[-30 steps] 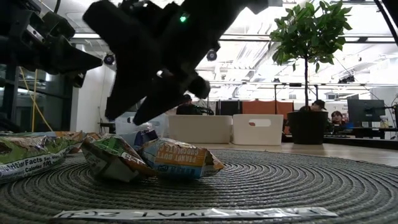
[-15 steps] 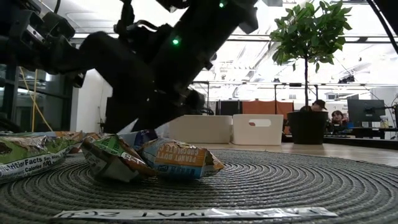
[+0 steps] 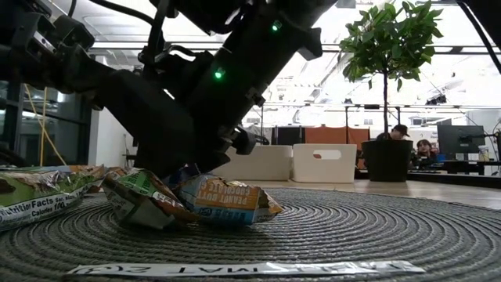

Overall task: Pick and place Granola Bars by type
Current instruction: Put the blue granola bar into the gray bin

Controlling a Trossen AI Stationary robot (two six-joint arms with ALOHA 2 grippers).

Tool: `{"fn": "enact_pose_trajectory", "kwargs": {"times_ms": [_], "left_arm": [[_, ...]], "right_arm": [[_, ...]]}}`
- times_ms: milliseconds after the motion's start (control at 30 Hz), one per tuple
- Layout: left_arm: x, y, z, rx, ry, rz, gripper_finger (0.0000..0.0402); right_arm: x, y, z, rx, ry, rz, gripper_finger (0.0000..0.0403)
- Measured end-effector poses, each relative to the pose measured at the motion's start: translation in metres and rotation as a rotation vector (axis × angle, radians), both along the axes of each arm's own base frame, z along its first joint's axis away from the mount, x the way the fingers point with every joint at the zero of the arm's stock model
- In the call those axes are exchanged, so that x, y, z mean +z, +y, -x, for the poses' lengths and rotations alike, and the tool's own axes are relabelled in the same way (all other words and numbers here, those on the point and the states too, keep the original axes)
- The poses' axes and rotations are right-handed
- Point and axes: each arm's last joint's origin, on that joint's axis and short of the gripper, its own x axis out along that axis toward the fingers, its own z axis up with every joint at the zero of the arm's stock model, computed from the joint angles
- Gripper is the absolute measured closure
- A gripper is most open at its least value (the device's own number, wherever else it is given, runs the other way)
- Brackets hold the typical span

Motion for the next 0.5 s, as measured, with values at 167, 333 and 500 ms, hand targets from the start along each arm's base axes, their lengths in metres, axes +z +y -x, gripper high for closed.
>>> {"fn": "enact_pose_trajectory", "kwargs": {"times_ms": [167, 333, 500], "left_arm": [[0.0, 0.0, 0.0, 0.0, 0.0, 0.0, 0.0401], [0.0, 0.0, 0.0, 0.0, 0.0, 0.0, 0.0401], [0.0, 0.0, 0.0, 0.0, 0.0, 0.0, 0.0401]], "right_arm": [[0.0, -0.0006, 0.0002, -0.014, -0.002, 0.016, 0.0206], [-0.0002, -0.0006, 0.0004, -0.013, 0.001, 0.012, 0.0245], [0.0, -0.0005, 0.0001, -0.013, -0.002, 0.01, 0.0282]]}}
